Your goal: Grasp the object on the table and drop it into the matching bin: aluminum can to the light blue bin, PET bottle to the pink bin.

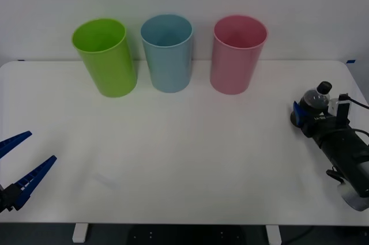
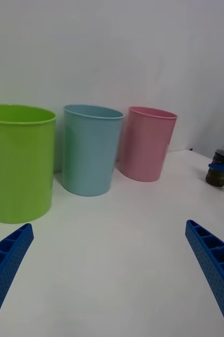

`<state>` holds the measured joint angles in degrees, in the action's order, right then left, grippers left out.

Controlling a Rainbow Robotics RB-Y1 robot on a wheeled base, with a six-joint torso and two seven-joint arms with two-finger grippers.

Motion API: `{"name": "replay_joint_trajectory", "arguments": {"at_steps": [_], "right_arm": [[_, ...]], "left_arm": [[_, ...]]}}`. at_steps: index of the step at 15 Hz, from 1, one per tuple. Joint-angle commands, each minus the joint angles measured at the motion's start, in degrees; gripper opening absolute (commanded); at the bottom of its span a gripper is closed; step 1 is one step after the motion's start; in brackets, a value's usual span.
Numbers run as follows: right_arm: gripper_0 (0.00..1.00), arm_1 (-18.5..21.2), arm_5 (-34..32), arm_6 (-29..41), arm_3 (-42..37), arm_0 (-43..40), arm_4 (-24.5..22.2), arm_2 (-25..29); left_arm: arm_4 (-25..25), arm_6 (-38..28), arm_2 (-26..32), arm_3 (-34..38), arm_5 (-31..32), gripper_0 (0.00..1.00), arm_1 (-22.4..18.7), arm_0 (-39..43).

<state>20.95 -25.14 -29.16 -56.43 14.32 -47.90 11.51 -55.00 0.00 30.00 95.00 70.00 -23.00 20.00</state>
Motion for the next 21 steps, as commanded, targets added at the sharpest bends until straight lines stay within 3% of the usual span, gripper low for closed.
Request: {"name": "replay_joint_trajectory", "arguments": {"at_steps": [1, 11, 14, 21], "right_arm": [[0.00, 0.1, -0.2, 0.0, -0.1, 0.0, 0.0, 0.0], [0.00, 0.1, -0.7, 3.2, -6.2, -2.0, -0.6, 0.0], [0.00, 0.1, -2.0, 11.3, -10.6, -4.0, -4.9, 0.1], [0.00, 0.5, -5.7, 27.0, -23.9, -9.5, -9.0, 0.1]], "left_arm": [[0.0, 0.0, 0.0, 0.0, 0.0, 1.00, 0.0, 0.0], [0.0, 0.0, 0.0, 0.0, 0.0, 1.00, 0.0, 0.0], [0.0, 0.0, 0.0, 0.0, 0.0, 1.00, 0.0, 0.0], [0.0, 0.0, 0.0, 0.0, 0.0, 1.00, 0.0, 0.0]]}}
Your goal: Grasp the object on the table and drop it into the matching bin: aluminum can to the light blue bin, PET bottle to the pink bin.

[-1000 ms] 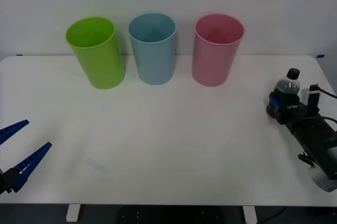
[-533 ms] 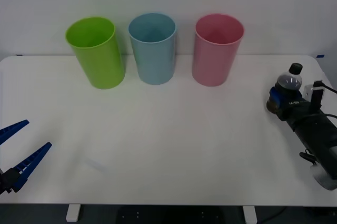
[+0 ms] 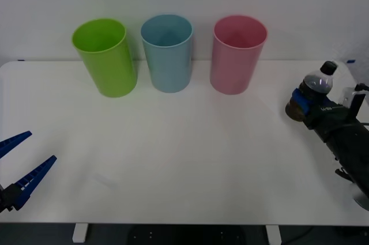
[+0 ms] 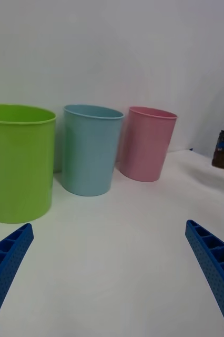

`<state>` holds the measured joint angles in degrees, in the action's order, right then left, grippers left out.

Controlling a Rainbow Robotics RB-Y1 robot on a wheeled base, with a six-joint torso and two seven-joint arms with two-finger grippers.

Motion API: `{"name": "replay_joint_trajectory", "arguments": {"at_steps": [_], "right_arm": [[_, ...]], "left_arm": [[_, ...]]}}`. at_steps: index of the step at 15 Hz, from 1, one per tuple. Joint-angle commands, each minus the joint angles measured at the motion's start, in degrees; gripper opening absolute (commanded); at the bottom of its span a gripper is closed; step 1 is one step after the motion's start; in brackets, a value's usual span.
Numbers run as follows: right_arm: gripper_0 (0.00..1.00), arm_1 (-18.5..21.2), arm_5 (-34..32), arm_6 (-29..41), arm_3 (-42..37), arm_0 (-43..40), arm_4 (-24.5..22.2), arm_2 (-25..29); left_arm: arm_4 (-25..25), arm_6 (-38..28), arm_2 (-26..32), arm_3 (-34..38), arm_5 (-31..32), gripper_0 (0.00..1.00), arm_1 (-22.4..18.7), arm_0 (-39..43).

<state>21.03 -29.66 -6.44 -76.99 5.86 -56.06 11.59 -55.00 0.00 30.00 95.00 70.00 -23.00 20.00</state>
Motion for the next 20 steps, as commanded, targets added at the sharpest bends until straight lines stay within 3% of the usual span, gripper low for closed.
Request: {"name": "replay_joint_trajectory", "arguments": {"at_steps": [1, 12, 20], "right_arm": [[0.00, 0.8, -2.3, 6.4, -4.4, -1.1, -0.8, 0.0], [0.00, 5.8, -6.5, 29.4, -18.5, -0.8, -2.0, 0.1], [0.00, 8.7, -6.6, 31.6, -16.1, 10.0, -7.6, -1.3]], "left_arm": [[0.0, 0.0, 0.0, 0.0, 0.0, 1.00, 0.0, 0.0], [0.0, 0.0, 0.0, 0.0, 0.0, 1.00, 0.0, 0.0], [0.0, 0.0, 0.0, 0.0, 0.0, 1.00, 0.0, 0.0]]}}
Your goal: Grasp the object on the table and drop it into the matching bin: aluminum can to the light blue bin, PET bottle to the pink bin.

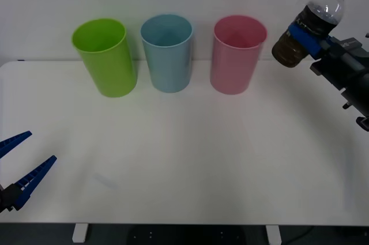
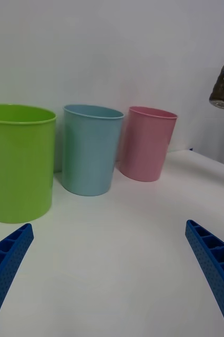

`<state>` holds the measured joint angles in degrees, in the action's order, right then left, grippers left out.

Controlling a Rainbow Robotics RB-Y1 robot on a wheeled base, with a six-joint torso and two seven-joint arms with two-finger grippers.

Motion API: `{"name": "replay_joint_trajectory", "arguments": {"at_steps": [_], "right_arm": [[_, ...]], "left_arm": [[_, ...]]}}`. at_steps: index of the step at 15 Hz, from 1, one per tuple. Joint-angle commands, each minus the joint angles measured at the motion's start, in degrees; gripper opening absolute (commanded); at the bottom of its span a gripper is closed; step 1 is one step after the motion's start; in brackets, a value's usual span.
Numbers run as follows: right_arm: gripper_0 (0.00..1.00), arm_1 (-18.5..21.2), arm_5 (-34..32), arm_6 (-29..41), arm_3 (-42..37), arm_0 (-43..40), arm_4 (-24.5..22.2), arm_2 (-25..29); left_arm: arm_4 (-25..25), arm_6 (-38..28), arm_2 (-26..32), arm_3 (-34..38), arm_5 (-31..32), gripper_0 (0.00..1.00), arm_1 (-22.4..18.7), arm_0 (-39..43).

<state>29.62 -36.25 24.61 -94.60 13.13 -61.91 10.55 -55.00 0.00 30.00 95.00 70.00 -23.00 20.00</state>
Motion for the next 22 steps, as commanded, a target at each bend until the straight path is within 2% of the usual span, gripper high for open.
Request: {"name": "replay_joint_trajectory", "arguments": {"at_steps": [1, 8, 14, 22], "right_arm": [[0.00, 0.1, -0.1, 0.8, 3.1, 4.7, -2.9, -0.5], [0.00, -0.8, -0.1, 0.2, 15.9, 18.6, -9.4, -3.2], [0.00, -5.5, 0.7, -2.5, 26.0, 27.6, -16.8, -2.9], [0.00, -11.1, 5.7, -7.5, 36.3, 34.9, -22.4, -2.8]], "left_arm": [[0.0, 0.0, 0.0, 0.0, 0.0, 1.00, 0.0, 0.0], [0.0, 0.0, 0.0, 0.0, 0.0, 1.00, 0.0, 0.0], [0.0, 0.0, 0.0, 0.0, 0.0, 1.00, 0.0, 0.0], [0.0, 0.0, 0.0, 0.0, 0.0, 1.00, 0.0, 0.0]]}}
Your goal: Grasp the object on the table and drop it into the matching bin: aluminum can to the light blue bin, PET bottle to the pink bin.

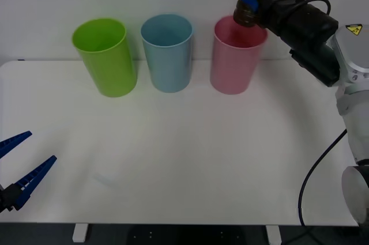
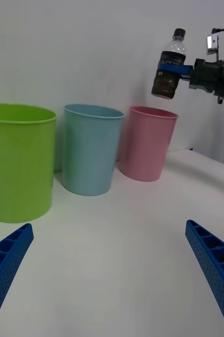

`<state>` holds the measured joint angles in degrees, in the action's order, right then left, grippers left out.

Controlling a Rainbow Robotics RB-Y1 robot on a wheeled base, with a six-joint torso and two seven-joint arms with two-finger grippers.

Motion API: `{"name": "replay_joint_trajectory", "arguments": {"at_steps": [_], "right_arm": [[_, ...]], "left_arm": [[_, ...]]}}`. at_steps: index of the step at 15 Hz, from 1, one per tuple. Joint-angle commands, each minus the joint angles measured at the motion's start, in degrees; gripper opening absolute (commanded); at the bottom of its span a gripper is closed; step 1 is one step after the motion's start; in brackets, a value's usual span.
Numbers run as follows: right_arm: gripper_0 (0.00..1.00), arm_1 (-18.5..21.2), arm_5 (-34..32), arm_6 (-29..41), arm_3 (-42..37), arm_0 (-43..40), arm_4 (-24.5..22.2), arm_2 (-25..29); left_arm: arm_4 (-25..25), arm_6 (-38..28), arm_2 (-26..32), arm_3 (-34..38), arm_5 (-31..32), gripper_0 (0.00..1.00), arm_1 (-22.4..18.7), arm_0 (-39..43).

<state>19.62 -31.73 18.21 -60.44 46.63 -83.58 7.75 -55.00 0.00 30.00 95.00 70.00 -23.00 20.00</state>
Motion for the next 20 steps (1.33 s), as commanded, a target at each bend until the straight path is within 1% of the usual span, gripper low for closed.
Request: {"name": "replay_joint_trajectory", "arguments": {"at_steps": [1, 4, 8, 9, 10, 11, 12, 13, 20], "right_arm": [[0.00, -1.6, 2.0, -1.9, 3.2, 2.2, -1.1, 0.0], [0.00, -2.7, 4.3, -3.3, 4.0, 2.8, -2.2, 0.0], [0.00, -2.8, 4.3, -4.7, 3.9, 2.8, -2.2, -0.1], [0.02, -2.8, 4.3, -4.9, 4.0, 2.8, -2.1, -0.1], [0.06, -2.8, 4.3, -5.0, 3.9, 2.8, -2.2, 0.0], [0.15, -2.8, 4.3, -5.4, 3.9, 2.8, -2.2, 0.0], [0.59, -2.8, 4.3, -5.7, 3.9, 2.9, -2.1, -0.1], [0.99, -2.8, 4.3, -5.9, 4.0, 2.8, -2.1, 0.2], [1.00, -2.8, 3.3, -7.2, 3.1, 2.0, -1.9, 1.9]], "left_arm": [[0.0, 0.0, 0.0, 0.0, 0.0, 1.00, 0.0, 0.0], [0.0, 0.0, 0.0, 0.0, 0.0, 1.00, 0.0, 0.0], [0.0, 0.0, 0.0, 0.0, 0.0, 1.00, 0.0, 0.0], [0.0, 0.0, 0.0, 0.0, 0.0, 1.00, 0.0, 0.0], [0.0, 0.0, 0.0, 0.0, 0.0, 1.00, 0.0, 0.0], [0.0, 0.0, 0.0, 0.0, 0.0, 1.00, 0.0, 0.0], [0.0, 0.0, 0.0, 0.0, 0.0, 1.00, 0.0, 0.0], [0.0, 0.0, 0.0, 0.0, 0.0, 1.00, 0.0, 0.0], [0.0, 0.0, 0.0, 0.0, 0.0, 1.00, 0.0, 0.0]]}}
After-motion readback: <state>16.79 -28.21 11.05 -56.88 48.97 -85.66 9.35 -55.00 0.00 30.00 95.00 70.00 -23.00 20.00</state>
